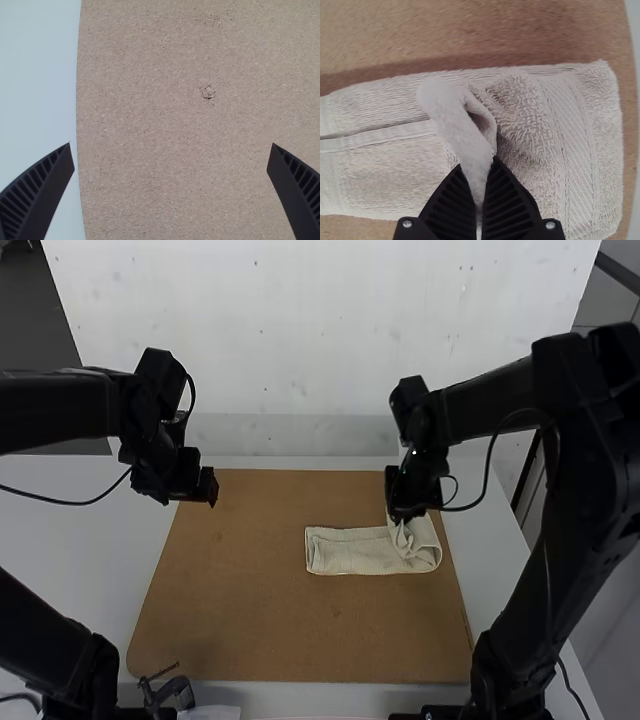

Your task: Fold the towel.

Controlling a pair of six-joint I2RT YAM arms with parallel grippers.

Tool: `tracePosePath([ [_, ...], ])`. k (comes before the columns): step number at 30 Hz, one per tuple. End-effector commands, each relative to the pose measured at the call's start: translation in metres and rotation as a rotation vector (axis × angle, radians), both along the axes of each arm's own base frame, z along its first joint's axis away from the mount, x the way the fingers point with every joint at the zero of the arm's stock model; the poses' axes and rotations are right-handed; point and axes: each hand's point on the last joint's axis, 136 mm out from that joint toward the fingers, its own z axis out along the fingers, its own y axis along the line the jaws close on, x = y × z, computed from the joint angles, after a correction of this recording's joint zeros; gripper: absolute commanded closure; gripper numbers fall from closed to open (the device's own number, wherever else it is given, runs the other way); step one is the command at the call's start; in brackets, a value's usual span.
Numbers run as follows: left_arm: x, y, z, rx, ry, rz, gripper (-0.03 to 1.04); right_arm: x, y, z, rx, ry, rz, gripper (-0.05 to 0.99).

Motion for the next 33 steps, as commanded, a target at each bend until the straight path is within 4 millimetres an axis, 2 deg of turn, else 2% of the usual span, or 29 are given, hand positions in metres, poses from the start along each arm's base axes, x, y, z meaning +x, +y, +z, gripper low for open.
tracePosePath([
  [1,-0.001,0.006,0.004,0.005,-0.019,-0.003,0.01,0.007,0.031,0.000,-0.009,-0.012,-0.051,0.92],
  [4,-0.002,0.009,0.002,0.008,-0.018,0.003,0.01,0.005,0.059,-0.001,-0.003,-0.008,-0.010,0.92],
  [16,-0.001,0.010,0.001,0.006,-0.020,0.001,0.01,-0.001,0.130,-0.001,-0.044,-0.001,0.099,0.92],
  [21,-0.001,0.011,-0.003,0.008,-0.020,0.002,0.01,-0.010,0.147,-0.004,-0.046,0.004,0.138,0.92],
  [25,-0.001,0.011,-0.007,0.010,-0.011,0.004,0.01,-0.022,0.154,-0.013,-0.072,0.037,0.162,0.92],
  [28,0.000,0.012,-0.007,0.010,-0.011,0.005,0.01,-0.022,0.156,-0.013,-0.066,0.030,0.162,0.90],
  [29,0.000,0.011,-0.007,0.010,-0.013,0.004,0.01,-0.018,0.157,-0.008,-0.058,0.010,0.158,0.77],
  [31,0.000,0.011,-0.008,0.010,-0.014,0.002,0.01,-0.011,0.159,0.006,-0.027,-0.028,0.147,0.38],
  [32,0.001,0.011,-0.008,0.009,-0.017,0.002,0.01,-0.007,0.157,0.013,-0.012,-0.043,0.136,0.27],
  [33,0.001,0.011,-0.009,0.010,-0.015,0.002,0.01,-0.002,0.156,0.024,0.006,-0.064,0.125,0.23],
])
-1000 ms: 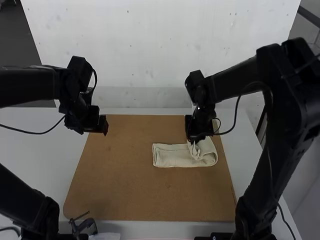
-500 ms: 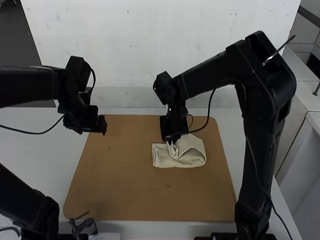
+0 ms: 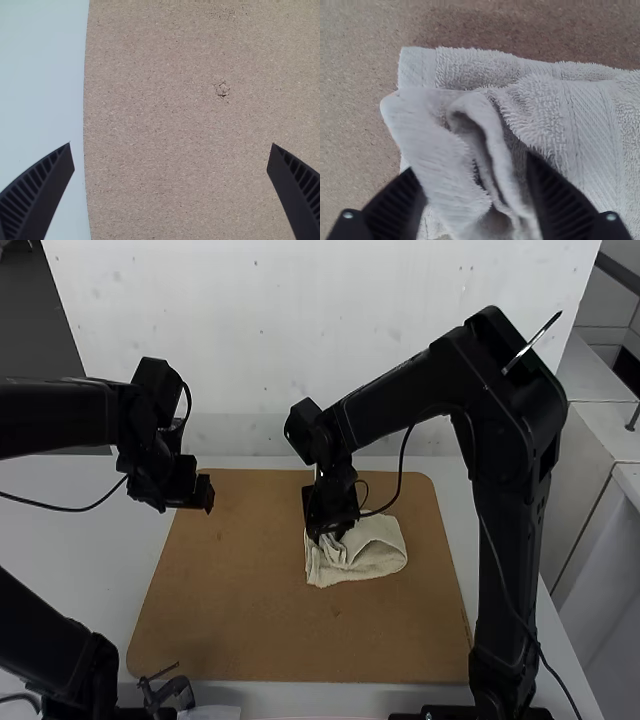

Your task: Fold the towel.

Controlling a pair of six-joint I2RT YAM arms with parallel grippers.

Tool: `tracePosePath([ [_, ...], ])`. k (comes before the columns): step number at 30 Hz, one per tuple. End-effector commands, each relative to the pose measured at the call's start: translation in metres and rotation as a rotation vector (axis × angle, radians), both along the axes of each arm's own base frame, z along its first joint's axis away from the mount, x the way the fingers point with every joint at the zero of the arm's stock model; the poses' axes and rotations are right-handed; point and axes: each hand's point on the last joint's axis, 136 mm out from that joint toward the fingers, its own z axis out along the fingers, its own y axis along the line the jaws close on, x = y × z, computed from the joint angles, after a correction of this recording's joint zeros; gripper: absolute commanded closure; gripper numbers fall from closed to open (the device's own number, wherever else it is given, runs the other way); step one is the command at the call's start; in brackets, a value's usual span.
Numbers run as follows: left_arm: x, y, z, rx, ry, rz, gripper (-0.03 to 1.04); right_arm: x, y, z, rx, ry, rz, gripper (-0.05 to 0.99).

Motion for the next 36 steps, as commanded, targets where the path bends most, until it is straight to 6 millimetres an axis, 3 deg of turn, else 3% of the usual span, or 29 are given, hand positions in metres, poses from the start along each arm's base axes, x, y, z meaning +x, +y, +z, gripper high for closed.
tracePosePath([
  [1,0.001,0.002,0.001,0.000,-0.012,-0.005,0.01,0.025,0.003,0.052,0.096,-0.115,-0.046,0.23],
  [6,0.002,0.002,0.001,-0.002,-0.017,-0.003,0.01,0.037,-0.015,0.079,0.128,-0.162,-0.081,0.26],
  [7,0.002,0.002,0.000,-0.002,-0.018,-0.003,0.01,0.037,-0.019,0.079,0.118,-0.158,-0.082,0.37],
  [10,0.004,0.001,0.000,-0.004,-0.024,-0.007,0.01,0.033,-0.029,0.069,0.086,-0.144,-0.081,0.91],
  [15,0.003,-0.002,0.000,-0.005,-0.024,-0.013,0.01,0.015,-0.029,0.038,0.029,-0.081,-0.043,0.92],
  [23,0.001,0.000,-0.004,-0.001,-0.017,-0.009,0.01,-0.001,-0.021,0.005,-0.021,-0.028,0.002,0.92],
  [29,0.001,0.002,-0.004,-0.002,-0.017,-0.002,0.02,-0.010,-0.013,-0.012,-0.053,-0.003,0.034,0.92],
  [36,0.001,0.006,-0.005,-0.002,-0.017,0.009,0.02,-0.018,0.014,-0.015,-0.042,-0.007,0.089,0.92],
])
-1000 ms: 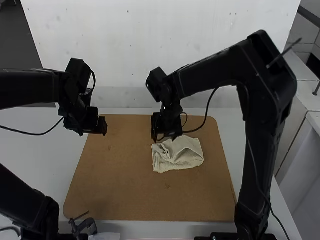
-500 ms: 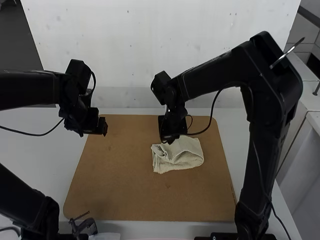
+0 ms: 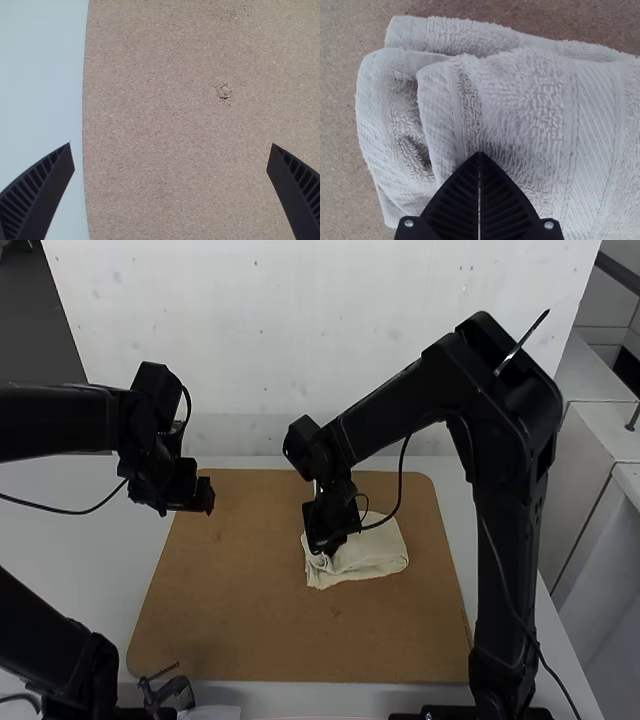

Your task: Fold the towel.

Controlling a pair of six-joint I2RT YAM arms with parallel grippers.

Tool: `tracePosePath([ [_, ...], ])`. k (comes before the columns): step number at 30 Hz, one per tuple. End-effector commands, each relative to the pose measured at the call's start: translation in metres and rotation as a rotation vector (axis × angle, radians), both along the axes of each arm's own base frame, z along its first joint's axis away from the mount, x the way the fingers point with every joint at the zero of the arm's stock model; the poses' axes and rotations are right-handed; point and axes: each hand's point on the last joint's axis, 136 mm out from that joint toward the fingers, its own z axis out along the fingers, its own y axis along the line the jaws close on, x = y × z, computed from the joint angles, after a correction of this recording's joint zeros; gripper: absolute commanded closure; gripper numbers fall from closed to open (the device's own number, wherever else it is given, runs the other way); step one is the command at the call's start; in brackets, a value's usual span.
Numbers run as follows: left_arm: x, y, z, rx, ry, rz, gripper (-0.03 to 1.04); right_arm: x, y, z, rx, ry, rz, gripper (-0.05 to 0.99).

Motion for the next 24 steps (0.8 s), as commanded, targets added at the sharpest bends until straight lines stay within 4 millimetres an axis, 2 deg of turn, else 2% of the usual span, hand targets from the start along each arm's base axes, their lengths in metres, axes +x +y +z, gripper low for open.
tracePosePath([
  [1,0.000,0.005,-0.001,0.000,-0.003,0.008,0.02,-0.003,0.023,0.004,0.011,-0.021,0.040,0.92],
  [10,0.001,0.011,-0.002,0.004,-0.015,0.007,0.02,-0.004,0.055,0.008,0.038,-0.040,0.081,0.92],
  [16,0.002,0.013,-0.002,-0.009,-0.016,0.012,0.02,-0.001,0.054,0.003,0.029,-0.037,0.074,0.92],
  [19,0.002,0.013,-0.001,-0.018,-0.019,0.011,0.02,0.003,0.050,0.009,0.030,-0.050,0.061,0.91],
  [20,0.002,0.012,0.000,-0.018,-0.022,0.007,0.02,0.005,0.048,0.013,0.030,-0.060,0.056,0.88],
  [24,0.003,0.012,0.005,-0.020,-0.040,0.002,0.02,0.012,0.037,0.037,0.053,-0.082,0.026,0.55],
])
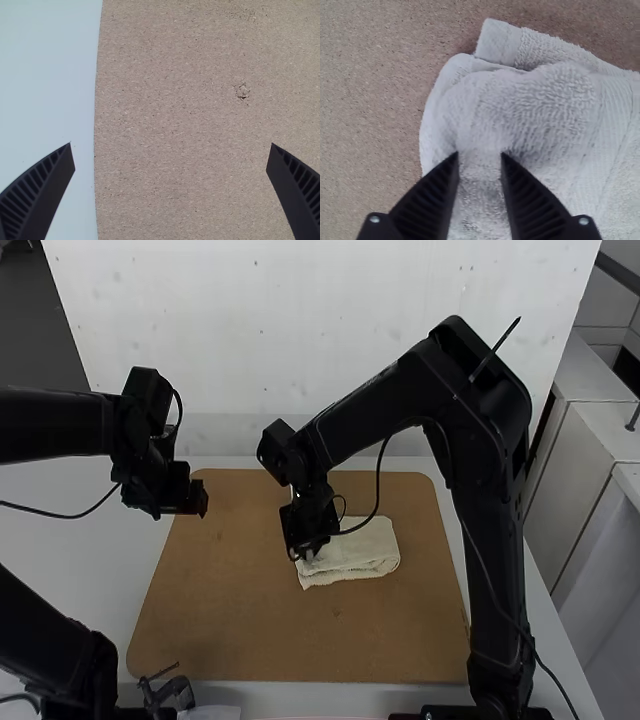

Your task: Fold the towel.

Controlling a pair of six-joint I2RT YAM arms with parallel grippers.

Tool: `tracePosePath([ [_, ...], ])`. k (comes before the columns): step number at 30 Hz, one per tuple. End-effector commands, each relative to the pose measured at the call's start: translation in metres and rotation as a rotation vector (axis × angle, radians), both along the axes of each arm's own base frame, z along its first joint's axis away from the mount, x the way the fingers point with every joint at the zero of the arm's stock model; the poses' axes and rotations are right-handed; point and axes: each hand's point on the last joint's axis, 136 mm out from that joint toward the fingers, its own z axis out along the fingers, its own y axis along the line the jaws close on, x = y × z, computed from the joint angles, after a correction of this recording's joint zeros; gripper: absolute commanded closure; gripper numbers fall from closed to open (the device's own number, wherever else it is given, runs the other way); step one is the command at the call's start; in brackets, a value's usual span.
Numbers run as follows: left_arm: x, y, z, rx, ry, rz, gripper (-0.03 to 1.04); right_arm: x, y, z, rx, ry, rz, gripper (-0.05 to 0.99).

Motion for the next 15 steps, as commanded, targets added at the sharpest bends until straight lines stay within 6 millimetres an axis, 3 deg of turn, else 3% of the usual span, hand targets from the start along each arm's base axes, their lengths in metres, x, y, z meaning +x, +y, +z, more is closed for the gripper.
tracePosePath([
  [1,0.003,-0.001,0.014,-0.014,-0.050,-0.016,0.02,0.018,-0.004,0.042,0.071,-0.070,-0.045,0.51],
  [4,0.004,0.000,0.019,-0.015,-0.069,-0.016,0.02,0.026,-0.020,0.065,0.097,-0.097,-0.081,0.47],
  [8,0.005,0.000,0.028,-0.018,-0.097,-0.019,0.02,0.040,-0.051,0.090,0.128,-0.141,-0.141,0.12],
  [12,0.005,0.001,0.032,-0.018,-0.113,-0.017,0.02,0.060,-0.100,0.102,0.144,-0.198,-0.235,-0.01],
  [15,0.006,0.002,0.035,-0.018,-0.120,-0.014,0.02,0.074,-0.140,0.108,0.159,-0.261,-0.297,-0.03],
])
